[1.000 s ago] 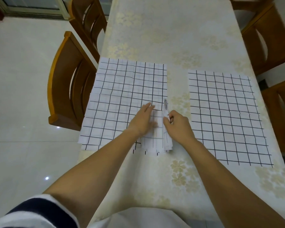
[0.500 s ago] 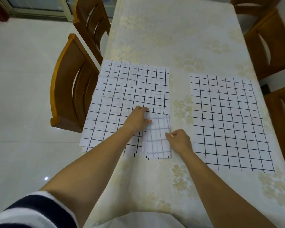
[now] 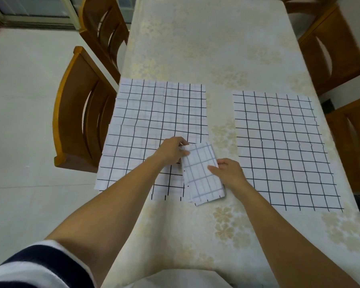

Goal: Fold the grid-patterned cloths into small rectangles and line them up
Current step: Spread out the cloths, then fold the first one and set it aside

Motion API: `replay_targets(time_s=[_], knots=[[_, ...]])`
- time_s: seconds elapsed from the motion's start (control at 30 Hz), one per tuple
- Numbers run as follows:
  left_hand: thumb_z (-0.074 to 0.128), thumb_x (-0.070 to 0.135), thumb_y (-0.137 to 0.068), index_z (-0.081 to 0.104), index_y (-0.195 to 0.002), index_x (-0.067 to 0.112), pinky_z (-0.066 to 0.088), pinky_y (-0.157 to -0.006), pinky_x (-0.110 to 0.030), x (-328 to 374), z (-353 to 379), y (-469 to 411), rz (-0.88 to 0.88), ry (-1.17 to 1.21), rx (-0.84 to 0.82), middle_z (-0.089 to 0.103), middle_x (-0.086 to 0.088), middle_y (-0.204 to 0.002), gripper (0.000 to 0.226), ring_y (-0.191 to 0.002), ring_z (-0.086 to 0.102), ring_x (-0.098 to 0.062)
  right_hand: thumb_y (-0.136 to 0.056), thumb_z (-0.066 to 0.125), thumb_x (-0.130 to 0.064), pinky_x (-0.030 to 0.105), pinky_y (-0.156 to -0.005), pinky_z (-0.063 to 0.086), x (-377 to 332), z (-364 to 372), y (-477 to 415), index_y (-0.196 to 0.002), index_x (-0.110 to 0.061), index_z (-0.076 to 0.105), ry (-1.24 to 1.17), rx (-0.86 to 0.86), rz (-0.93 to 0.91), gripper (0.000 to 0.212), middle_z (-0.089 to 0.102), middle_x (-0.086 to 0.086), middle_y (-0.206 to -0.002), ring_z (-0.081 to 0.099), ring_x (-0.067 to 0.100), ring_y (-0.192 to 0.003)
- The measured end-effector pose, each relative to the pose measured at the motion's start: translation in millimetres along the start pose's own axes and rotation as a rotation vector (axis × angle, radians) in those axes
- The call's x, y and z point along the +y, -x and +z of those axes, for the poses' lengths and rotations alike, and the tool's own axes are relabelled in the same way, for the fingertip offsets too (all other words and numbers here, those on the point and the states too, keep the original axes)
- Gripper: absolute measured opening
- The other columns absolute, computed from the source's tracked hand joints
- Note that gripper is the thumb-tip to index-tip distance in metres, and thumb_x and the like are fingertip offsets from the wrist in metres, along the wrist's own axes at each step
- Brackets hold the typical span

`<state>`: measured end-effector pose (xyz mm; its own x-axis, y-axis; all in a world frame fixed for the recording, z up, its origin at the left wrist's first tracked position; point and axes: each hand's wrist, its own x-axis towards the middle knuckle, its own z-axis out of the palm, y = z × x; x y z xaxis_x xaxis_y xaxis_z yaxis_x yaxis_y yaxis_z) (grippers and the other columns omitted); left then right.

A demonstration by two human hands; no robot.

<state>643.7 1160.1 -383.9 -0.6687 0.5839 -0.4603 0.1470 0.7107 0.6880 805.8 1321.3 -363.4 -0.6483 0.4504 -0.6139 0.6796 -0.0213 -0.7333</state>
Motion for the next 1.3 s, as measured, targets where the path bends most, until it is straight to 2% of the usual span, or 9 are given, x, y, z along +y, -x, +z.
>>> replay_targets(time_s=[0.17,0.23,0.47,0.57,0.67,0.9,1.03,1.17,1.3], knots=[[0.064,0.030,-0.098,0.070,-0.112,0.011,0.043,-0.060,-0.019,-2,-1,6,0.033,0.011,0.038,0.067,0.003,-0.079,0.024,-0.070,0.064,-0.015,-0.087,0.076,-0.021,0.038,-0.082,0.060,1,-8,-7,-0.092,-0.015,0.076,0.064,0.010,-0.078,0.008,0.076,0.004,-0.092,0.072,0.023,-0.091],[0.064,0.031,-0.098,0.070,-0.107,0.011,0.047,-0.066,-0.022,-4,-5,7,0.022,0.016,0.005,0.069,0.001,-0.081,0.023,-0.074,0.065,-0.017,-0.087,0.076,-0.025,0.043,-0.084,0.058,1,-10,-9,-0.090,-0.014,0.076,0.107,0.020,-0.103,0.012,0.075,0.007,-0.091,0.071,0.027,-0.090],[0.073,0.047,-0.088,0.062,-0.124,0.027,0.054,-0.072,-0.027,12,-5,13,0.066,0.122,-0.121,0.065,0.009,-0.116,0.042,-0.102,0.063,-0.013,-0.087,0.076,-0.025,0.028,-0.070,0.054,-16,-29,-18,-0.086,-0.022,0.072,0.351,-0.138,-0.226,0.006,0.074,-0.004,-0.088,0.070,0.013,-0.088],[0.068,0.041,-0.094,0.071,-0.116,0.022,0.050,-0.077,-0.027,23,5,14,0.126,0.103,-0.136,0.069,0.005,-0.104,0.029,-0.092,0.065,-0.012,-0.084,0.078,-0.035,0.026,-0.070,0.050,-23,-34,-18,-0.081,-0.028,0.073,0.517,-0.184,-0.260,0.008,0.073,-0.011,-0.082,0.067,0.004,-0.082],[0.061,0.037,-0.100,0.074,-0.105,0.015,0.042,-0.065,-0.021,28,12,19,0.085,0.177,-0.068,0.061,0.015,-0.075,0.026,-0.069,0.056,0.000,-0.084,0.075,-0.046,0.026,-0.066,0.050,-22,-42,-19,-0.077,-0.028,0.075,0.553,-0.125,-0.253,0.019,0.073,-0.011,-0.078,0.066,0.005,-0.079],[0.069,0.039,-0.094,0.074,-0.094,0.018,0.056,-0.067,-0.029,5,12,22,-0.011,0.193,0.021,0.074,-0.003,-0.094,0.021,-0.082,0.067,-0.020,-0.086,0.071,-0.050,0.022,-0.060,0.041,-4,-60,-25,-0.074,-0.001,0.065,0.347,0.038,-0.204,0.050,0.057,0.007,-0.064,0.056,0.015,-0.061],[0.070,0.033,-0.095,0.075,-0.102,0.015,0.043,-0.063,-0.015,1,16,19,-0.023,0.070,0.077,0.073,-0.001,-0.097,0.020,-0.088,0.067,-0.016,-0.091,0.071,-0.028,0.024,-0.072,0.045,7,-53,-33,-0.100,-0.007,0.073,0.278,0.178,-0.216,0.023,0.069,0.006,-0.093,0.065,0.023,-0.089],[0.070,0.028,-0.094,0.062,-0.126,0.018,0.050,-0.091,-0.030,4,27,23,0.001,-0.003,0.175,0.059,-0.002,-0.123,0.035,-0.112,0.056,-0.019,-0.096,0.064,-0.028,0.036,-0.098,0.046,16,-38,-35,-0.138,-0.011,0.054,0.481,0.369,-0.320,0.047,0.053,0.010,-0.130,0.053,0.028,-0.119],[0.065,0.025,-0.095,0.053,-0.139,0.014,0.045,-0.102,-0.039,15,50,36,0.356,-0.408,0.343,0.051,-0.007,-0.138,0.047,-0.126,0.047,-0.028,-0.101,0.052,-0.025,0.042,-0.120,0.027,23,-8,-23,-0.153,-0.009,0.033,0.775,0.307,-0.630,0.057,0.035,0.011,-0.157,0.030,0.028,-0.145]])
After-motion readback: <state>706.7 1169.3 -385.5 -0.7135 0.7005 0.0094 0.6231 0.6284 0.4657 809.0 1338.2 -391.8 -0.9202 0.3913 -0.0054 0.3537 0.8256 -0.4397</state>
